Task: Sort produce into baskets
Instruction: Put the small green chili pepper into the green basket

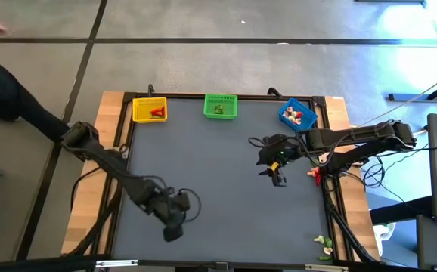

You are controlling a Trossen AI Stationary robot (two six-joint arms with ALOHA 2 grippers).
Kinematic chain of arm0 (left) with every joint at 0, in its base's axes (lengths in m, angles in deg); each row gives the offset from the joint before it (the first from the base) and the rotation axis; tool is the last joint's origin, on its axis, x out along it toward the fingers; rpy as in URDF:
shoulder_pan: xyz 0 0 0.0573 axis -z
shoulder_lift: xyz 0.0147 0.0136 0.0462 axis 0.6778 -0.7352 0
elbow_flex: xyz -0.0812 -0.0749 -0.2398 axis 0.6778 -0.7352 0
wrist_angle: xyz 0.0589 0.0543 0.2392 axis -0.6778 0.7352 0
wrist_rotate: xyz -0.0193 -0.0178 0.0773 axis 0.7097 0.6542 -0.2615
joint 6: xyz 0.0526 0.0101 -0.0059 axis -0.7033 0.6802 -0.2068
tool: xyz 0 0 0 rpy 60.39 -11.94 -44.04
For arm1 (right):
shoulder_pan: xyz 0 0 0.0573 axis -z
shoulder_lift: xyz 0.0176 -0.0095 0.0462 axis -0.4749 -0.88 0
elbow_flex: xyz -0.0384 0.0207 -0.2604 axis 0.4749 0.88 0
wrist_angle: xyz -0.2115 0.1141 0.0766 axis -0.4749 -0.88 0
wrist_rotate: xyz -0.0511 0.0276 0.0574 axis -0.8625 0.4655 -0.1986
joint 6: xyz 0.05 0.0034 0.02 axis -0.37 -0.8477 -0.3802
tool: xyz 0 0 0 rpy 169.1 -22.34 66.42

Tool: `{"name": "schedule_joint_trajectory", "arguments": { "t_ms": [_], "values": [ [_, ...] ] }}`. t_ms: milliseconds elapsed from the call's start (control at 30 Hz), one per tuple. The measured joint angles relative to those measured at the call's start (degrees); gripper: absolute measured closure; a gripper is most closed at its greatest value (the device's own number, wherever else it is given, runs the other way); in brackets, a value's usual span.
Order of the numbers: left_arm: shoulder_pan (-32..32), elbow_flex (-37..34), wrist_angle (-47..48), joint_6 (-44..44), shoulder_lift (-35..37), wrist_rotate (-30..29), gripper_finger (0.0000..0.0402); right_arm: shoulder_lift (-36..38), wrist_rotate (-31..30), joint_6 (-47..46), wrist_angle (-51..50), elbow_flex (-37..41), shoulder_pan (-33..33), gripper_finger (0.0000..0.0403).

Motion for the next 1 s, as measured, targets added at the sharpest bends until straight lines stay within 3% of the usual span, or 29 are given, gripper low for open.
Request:
{"name": "schedule_joint_trajectory", "arguments": {
  "t_ms": [367, 700, 1000],
  "values": [
    [-11.61, 0.01, -7.7, -20.86, -0.02, -9.32, 0.0355, 0.0, -6.0, -2.43, -0.01, 0.0, 0.0, 0.0159],
    [-24.57, 0.03, -20.67, -41.11, -0.48, -23.09, 0.0355, 0.0, -6.8, -2.4, 0.03, 0.0, -0.02, 0.0155],
    [-39.89, 0.03, -33.32, -51.2, -2.76, -23.63, 0.0355, 0.02, -6.73, -3.57, 1.86, 3.93, -0.02, 0.0155]
  ]
}}
